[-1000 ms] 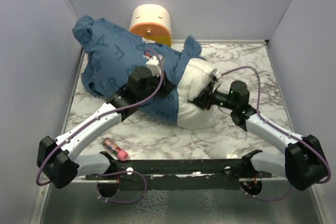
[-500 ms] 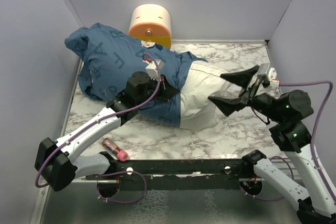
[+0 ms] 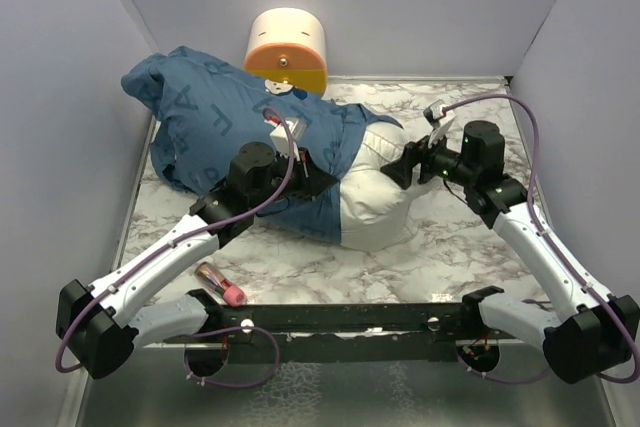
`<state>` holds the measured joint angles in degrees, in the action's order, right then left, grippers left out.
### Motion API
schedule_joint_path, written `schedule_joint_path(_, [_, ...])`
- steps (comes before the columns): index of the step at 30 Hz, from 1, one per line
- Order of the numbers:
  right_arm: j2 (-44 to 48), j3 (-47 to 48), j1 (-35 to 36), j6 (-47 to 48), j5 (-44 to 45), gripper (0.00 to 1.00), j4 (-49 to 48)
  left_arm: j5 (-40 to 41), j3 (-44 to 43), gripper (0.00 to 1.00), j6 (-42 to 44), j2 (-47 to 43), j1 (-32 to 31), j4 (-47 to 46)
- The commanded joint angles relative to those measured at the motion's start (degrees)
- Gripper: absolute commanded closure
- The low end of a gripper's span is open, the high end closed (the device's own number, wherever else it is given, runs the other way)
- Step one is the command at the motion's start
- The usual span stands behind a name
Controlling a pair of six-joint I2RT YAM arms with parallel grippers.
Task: Put the pillow into the pillowcase
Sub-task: Stuff the pillow into the pillowcase.
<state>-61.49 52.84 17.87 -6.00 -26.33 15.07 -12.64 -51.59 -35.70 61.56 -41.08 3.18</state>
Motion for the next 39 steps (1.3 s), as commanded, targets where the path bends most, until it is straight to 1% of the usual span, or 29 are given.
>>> schedule_joint_path(1, [0.1,-5.7,0.1,-2.1,-15.0,0.42,-3.2,-2.2,-1.3,1.00,0.5,-1.7,-0.6,4.1])
schedule_joint_path(2, [0.0,-7.1,0.1,-3.1,-16.6,0.55,-5.5,-1.9,-3.1,1.00,1.3,-1.9,-0.6,5.1])
schedule_joint_path(3, [0.4,-8.4,0.1,-4.2,-17.4,0.68,-7.3,-1.5,-5.4,0.95,2.1,-2.1,-0.5,6.0])
schedule_joint_path(4, [0.9,-10.1,0.2,-5.3,-17.7,0.79,-9.1,-1.3,-7.9,0.82,3.3,-2.2,-0.5,6.8])
schedule_joint_path(5, [1.5,-11.2,0.2,-6.0,-17.9,0.85,-10.7,-0.8,-10.6,0.70,4.3,-2.3,-0.5,7.2])
schedule_joint_path(6, [2.0,-12.1,0.2,-6.6,-18.1,0.90,-12.2,-0.2,-13.1,0.58,4.8,-2.1,-0.5,7.3])
schedule_joint_path(7, [2.5,-13.0,0.2,-7.3,-18.4,0.92,-13.5,0.8,-15.7,0.49,5.4,-1.8,-0.5,7.3])
schedule_joint_path(8, [2.8,-13.9,0.2,-7.9,-18.9,0.94,-14.7,1.9,-18.3,0.43,5.5,-1.1,-0.5,7.6])
schedule_joint_path(9, [3.0,-14.8,0.2,-8.4,-19.3,0.95,-15.6,3.1,-20.9,0.39,5.5,-0.1,-0.4,8.2])
schedule_joint_path(11, [2.9,-16.1,0.2,-9.1,-20.1,0.95,-16.9,4.5,-27.8,0.37,5.5,4.1,-0.5,10.7])
schedule_joint_path(13, [3.0,-17.1,0.2,-9.8,-20.7,0.95,-18.3,6.0,-34.3,0.37,5.4,9.4,-0.5,15.3])
schedule_joint_path(19, [3.0,-18.0,0.2,-10.4,-20.6,0.96,-20.0,12.1,-58.9,0.34,11.3,30.5,-0.9,39.9])
schedule_joint_path(21, [2.7,-18.0,0.2,-10.9,-20.9,0.96,-20.7,13.0,-66.0,0.32,14.2,37.1,-1.0,46.1])
schedule_joint_path(24, [2.5,-18.2,0.2,-11.1,-21.2,0.96,-21.3,14.1,-73.2,0.30,17.6,44.4,-1.1,50.6])
schedule_joint_path(27, [2.6,-18.7,0.2,-11.2,-21.4,0.96,-21.6,14.3,-76.8,0.28,20.1,48.8,-1.1,51.5])
schedule_joint_path(31, [3.2,-19.6,0.2,-11.5,-21.6,0.96,-21.7,13.2,-81.0,0.28,20.4,53.6,-1.1,54.9])
schedule_joint_path(32, [3.4,-19.9,0.3,-11.6,-21.4,0.96,-21.7,12.5,-81.9,0.30,20.2,54.4,-1.1,55.9])
schedule_joint_path(33, [3.6,-20.2,0.2,-11.7,-21.4,0.96,-21.8,11.3,-82.5,0.33,19.8,54.9,-1.1,56.2])
schedule_joint_path(34, [3.7,-20.4,0.2,-11.7,-21.4,0.96,-21.9,9.3,-82.6,0.44,19.1,54.9,-1.1,55.9])
schedule_joint_path(36, [3.7,-20.9,0.3,-12.0,-21.6,0.96,-22.3,5.7,-81.6,0.73,16.6,54.0,-1.1,53.0])
schedule_joint_path(37, [3.6,-21.1,0.2,-12.1,-21.8,0.96,-22.5,4.0,-80.7,0.81,15.0,53.2,-1.1,50.6])
schedule_joint_path(39, [3.3,-20.9,0.2,-12.1,-22.0,0.96,-22.7,0.4,-78.3,0.92,11.4,51.2,-1.1,44.4])
